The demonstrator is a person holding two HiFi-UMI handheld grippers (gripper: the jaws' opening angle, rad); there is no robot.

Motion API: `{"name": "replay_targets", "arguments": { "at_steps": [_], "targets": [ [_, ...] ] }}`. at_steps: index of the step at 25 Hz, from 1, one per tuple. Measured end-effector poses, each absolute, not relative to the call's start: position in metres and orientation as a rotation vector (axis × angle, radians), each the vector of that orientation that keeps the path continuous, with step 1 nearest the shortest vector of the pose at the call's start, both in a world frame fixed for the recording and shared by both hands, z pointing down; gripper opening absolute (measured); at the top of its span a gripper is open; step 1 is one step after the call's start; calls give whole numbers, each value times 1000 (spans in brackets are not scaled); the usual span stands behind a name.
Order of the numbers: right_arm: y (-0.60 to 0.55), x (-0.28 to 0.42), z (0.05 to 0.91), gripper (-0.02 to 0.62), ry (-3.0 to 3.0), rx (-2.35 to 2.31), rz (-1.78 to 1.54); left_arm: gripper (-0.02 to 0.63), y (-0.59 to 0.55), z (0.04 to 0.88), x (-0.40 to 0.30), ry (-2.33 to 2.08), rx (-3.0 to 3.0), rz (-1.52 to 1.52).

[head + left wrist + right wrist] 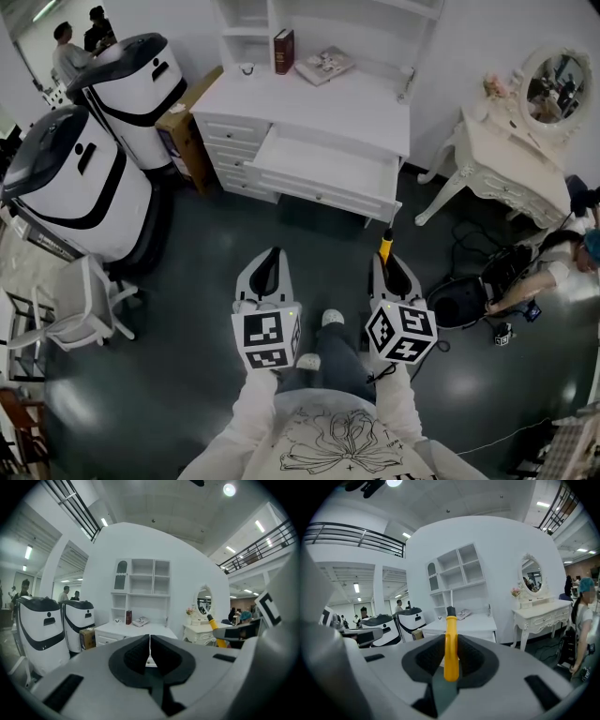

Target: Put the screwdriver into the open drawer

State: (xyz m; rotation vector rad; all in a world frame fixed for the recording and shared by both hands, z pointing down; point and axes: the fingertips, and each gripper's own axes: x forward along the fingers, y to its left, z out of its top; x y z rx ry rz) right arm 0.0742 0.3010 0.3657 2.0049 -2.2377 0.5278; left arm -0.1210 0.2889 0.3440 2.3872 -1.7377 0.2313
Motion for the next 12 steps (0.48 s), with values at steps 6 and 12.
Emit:
{"name": "replay_targets", "arguments": {
  "at_steps": [6,12],
  "targets": [
    [267,81,372,78,-2238,1992,548,8,255,353,-116,-1745,2362,242],
    [211,96,378,78,-2254,1972,559,8,202,357,-99,-1753,2359,256]
  ]
}}
